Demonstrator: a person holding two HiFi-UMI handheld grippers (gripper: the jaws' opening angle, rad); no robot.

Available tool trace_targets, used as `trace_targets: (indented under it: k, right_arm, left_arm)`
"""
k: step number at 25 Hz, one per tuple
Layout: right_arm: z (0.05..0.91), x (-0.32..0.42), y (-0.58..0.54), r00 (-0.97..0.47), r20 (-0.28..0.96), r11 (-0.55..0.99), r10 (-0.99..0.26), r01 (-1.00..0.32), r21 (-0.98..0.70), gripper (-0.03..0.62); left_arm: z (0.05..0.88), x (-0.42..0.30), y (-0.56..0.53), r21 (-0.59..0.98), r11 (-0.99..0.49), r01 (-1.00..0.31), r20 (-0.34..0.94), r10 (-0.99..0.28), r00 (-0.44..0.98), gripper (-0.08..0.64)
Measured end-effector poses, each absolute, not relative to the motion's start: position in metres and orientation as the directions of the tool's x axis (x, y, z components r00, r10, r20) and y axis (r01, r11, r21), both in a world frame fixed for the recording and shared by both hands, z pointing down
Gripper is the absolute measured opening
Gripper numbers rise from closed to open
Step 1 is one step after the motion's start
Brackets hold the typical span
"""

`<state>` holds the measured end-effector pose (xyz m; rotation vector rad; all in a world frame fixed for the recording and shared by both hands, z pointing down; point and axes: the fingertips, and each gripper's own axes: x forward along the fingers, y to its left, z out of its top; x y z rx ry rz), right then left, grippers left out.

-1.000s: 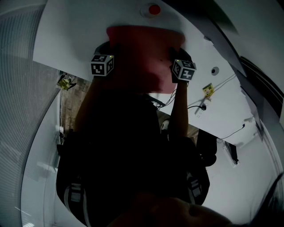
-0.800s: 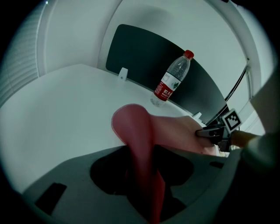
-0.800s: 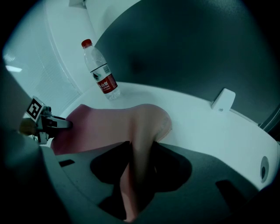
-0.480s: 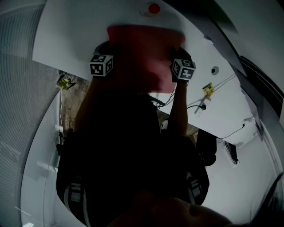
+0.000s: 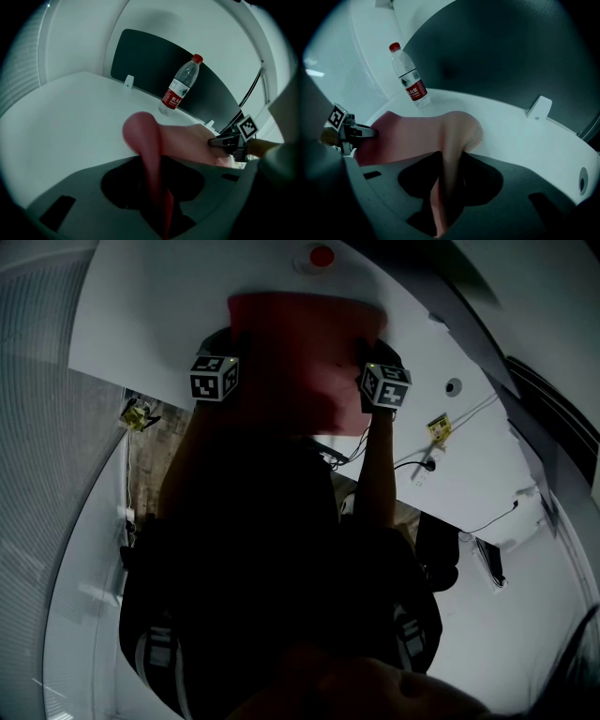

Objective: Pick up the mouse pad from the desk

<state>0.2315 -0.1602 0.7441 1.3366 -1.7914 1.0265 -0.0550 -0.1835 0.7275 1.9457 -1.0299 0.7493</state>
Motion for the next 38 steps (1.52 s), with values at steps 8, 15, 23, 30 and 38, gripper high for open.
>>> trace_targets:
  k: [8,15,23,30,38]
  right_arm:
    - [0.738,0.228,-0.158,-0.252,0.853,0.169,-0.457,-0.966,-0.195,0.111]
    - [0.732,0.226,-0.155,-0.262,0.842,0.17,-0.472,-0.964,-0.204,0.103]
    - [0.722,0.225,-0.15,-0.267,0.829,0.165,-0.492,-0.963,-0.212,0.097]
    - [0.713,0.226,-0.144,-0.275,0.811,0.15,-0.517,-0.962,-0.23,0.094]
    - [0.699,0.226,-0.134,-0.273,0.79,0.135,-0.549,-0.962,-0.238,0.089]
  left_arm:
    - [0.72,-0.051,-0.18,0.363,-0.371,-0.855,0.768,-0.401,0.5,0.098]
    - [0.71,-0.048,-0.178,0.357,-0.383,-0.852,0.758,-0.414,0.504,0.089]
    - [0.694,-0.042,-0.174,0.355,-0.409,-0.84,0.734,-0.434,0.522,0.08]
    - [0.683,-0.037,-0.169,0.355,-0.42,-0.835,0.715,-0.454,0.532,0.074]
    - [0.667,-0.031,-0.165,0.351,-0.451,-0.821,0.692,-0.466,0.552,0.071]
